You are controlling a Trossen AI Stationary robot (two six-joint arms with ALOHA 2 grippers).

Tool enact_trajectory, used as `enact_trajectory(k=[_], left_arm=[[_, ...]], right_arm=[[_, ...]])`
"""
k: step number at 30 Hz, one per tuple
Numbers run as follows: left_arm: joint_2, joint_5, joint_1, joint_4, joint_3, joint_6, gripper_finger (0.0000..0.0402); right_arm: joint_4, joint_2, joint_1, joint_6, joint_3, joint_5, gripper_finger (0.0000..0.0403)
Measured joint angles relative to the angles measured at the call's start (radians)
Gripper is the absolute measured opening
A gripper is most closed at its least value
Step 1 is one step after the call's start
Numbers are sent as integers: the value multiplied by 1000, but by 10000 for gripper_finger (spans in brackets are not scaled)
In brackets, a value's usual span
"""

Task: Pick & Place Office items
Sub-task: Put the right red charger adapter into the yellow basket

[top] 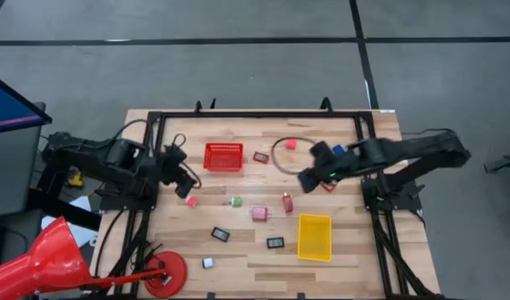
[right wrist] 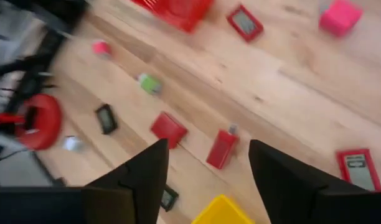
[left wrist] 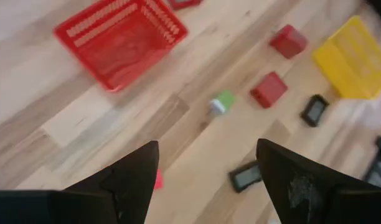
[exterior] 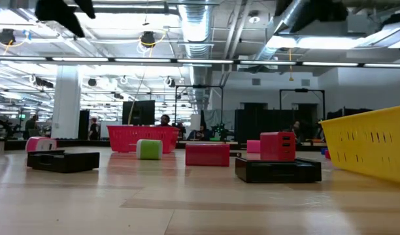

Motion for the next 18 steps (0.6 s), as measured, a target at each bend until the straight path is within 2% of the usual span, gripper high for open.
enact_trajectory(k=[3,8,13,18], left_arm=[[6,-59,-45,-56,-14,-66,266],[0,-88,-51,-69,-40,-95,265],[-1,-102,-51,-68,-47,-69,266],[-1,-112,-51,-65,-47,-5,265]], right_arm=[[39,104,-10,15,-1,0,221],[102,274,-35,123,1,-27,222],[114,411,-45,199,0,-77,242],[121,469,-48,245,-1,-130,262]])
